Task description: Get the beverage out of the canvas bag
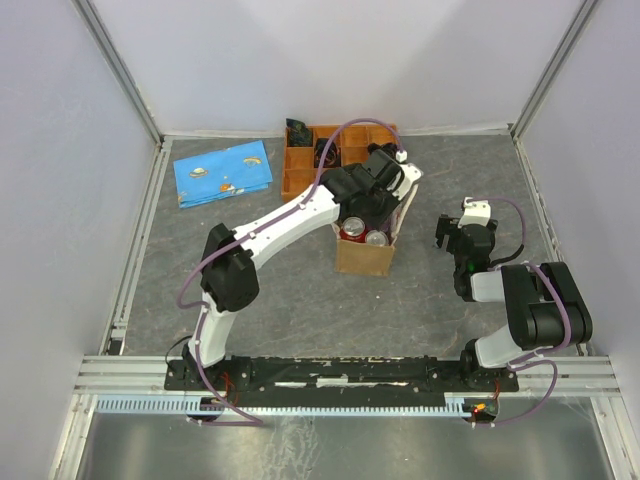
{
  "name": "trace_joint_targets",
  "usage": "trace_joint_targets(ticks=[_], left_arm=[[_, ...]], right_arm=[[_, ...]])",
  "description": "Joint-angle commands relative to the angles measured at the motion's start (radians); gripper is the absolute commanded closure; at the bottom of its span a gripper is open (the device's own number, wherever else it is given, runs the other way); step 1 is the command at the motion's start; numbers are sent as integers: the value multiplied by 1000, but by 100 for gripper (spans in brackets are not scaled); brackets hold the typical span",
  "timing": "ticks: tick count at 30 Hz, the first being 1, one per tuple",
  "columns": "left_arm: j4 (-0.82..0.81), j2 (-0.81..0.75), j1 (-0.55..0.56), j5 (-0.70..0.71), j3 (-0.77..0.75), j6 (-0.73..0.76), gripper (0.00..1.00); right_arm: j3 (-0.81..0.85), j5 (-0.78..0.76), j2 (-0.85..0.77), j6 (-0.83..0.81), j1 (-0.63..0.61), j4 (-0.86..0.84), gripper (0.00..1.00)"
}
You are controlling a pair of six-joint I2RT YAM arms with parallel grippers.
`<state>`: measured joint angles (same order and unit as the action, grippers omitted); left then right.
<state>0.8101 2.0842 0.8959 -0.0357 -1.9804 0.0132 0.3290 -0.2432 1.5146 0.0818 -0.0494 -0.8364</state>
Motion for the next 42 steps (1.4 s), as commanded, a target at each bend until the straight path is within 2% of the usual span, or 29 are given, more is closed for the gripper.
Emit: trace_joint_targets(ticks=[1, 9, 14, 17, 23, 30, 38, 42], left_arm=[[34, -29, -4, 28, -94, 43, 97], [71, -14, -3, 52, -120, 45, 96], [97, -2, -4, 66, -100, 35, 68], [103, -9, -3, 45, -71, 31, 48], [59, -18, 2, 29, 10, 20, 27], [-11, -15, 8, 10, 67, 19, 24], [-28, -32, 40, 76, 63, 48, 24], [-32, -30, 49, 63, 57, 49, 24]], right_arm=[[30, 10, -12, 3, 3, -27, 1], [30, 10, -13, 3, 4, -29, 1], [30, 10, -12, 3, 4, -29, 1], [29, 10, -13, 3, 4, -29, 1], [30, 10, -12, 4, 4, -29, 1], [30, 10, -13, 3, 3, -27, 1], [30, 10, -12, 4, 3, -29, 1], [29, 10, -12, 3, 4, -28, 1]])
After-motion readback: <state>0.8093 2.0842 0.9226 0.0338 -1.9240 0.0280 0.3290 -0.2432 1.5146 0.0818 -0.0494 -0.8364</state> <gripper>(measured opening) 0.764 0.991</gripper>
